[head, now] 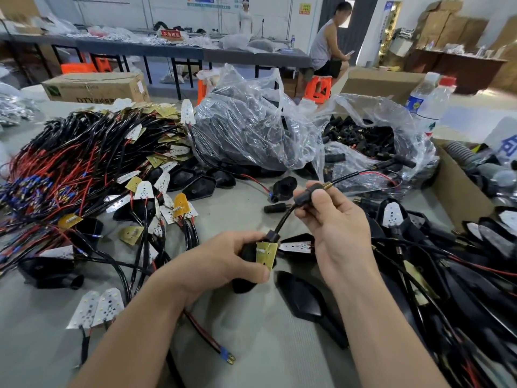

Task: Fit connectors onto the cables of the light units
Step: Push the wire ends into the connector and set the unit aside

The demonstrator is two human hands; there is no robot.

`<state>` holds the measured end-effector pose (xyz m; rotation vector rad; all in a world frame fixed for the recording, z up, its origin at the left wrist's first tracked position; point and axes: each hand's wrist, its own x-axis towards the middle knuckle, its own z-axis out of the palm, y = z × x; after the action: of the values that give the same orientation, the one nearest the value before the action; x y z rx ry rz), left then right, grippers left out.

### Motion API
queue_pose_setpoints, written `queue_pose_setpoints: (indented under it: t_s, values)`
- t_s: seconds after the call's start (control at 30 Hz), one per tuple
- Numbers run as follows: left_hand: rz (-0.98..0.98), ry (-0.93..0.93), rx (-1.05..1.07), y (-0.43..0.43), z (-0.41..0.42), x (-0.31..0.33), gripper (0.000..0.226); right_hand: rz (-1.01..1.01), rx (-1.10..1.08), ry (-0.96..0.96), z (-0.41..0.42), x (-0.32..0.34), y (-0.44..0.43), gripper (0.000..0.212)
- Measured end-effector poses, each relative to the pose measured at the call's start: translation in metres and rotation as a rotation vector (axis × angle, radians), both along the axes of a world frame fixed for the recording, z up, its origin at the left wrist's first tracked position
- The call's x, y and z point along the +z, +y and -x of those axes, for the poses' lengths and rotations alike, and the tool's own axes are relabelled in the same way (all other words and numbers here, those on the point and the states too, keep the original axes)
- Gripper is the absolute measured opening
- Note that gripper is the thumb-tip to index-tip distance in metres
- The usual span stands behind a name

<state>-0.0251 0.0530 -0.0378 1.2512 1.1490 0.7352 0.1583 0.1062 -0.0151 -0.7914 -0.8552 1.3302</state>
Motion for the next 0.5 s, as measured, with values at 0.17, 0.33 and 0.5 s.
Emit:
queue_pose_setpoints:
  t_s: [0.17,0.33,0.5]
  values:
    - [-0.016,-0.047,0.226,0.0039,-0.0050,-0.0023,0.059,-0.009,0.013,-0.026,-0.0040,-0.0006,-0.0001,0.021]
    - [-0.078,-0.081,0.238,0.0020,-0.0072,-0.0003,0.045,-0.027,-0.011,-0.078,-0.0028,-0.0029,-0.0005,0.020]
    - [-0.093,-0.077,0.175,0.0010,-0.0038,0.0001,0.053,-0.025,0.028,-0.147,-0.0006,-0.0065,-0.0009,0.015]
